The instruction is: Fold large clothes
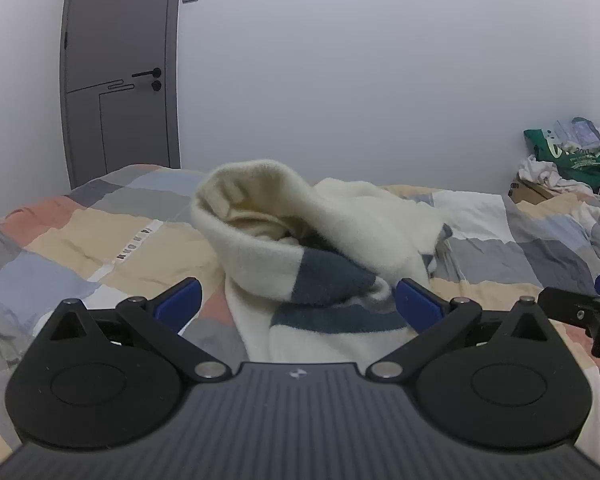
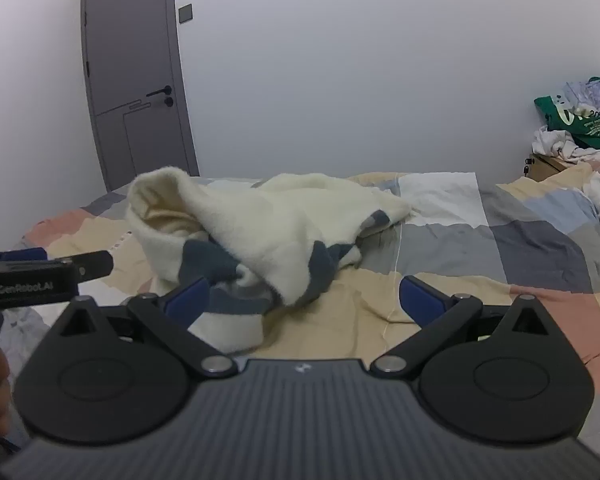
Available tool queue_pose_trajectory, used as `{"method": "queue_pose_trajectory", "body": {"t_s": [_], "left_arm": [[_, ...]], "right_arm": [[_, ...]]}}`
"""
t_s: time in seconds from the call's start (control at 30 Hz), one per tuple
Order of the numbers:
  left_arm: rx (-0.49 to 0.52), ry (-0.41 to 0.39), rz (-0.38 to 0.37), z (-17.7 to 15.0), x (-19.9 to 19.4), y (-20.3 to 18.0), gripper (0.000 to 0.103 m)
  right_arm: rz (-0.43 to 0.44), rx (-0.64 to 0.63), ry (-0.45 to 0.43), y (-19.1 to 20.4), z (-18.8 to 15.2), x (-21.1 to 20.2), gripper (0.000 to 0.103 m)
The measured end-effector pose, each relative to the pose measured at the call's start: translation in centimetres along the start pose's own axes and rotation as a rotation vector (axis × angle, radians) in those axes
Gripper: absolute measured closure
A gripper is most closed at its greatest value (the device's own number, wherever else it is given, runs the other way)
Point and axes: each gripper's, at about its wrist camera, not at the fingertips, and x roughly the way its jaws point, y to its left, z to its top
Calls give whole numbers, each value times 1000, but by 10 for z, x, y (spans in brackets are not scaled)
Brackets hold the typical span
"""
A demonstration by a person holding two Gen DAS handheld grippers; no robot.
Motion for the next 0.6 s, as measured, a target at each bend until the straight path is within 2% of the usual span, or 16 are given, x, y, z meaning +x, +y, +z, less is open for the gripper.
{"method": "queue_pose_trajectory", "body": {"t_s": [0.6], "left_arm": [[-4,8,-8,0,0,2,0]], "right_arm": [[-1,25,1,-2,-7,0,0]]}}
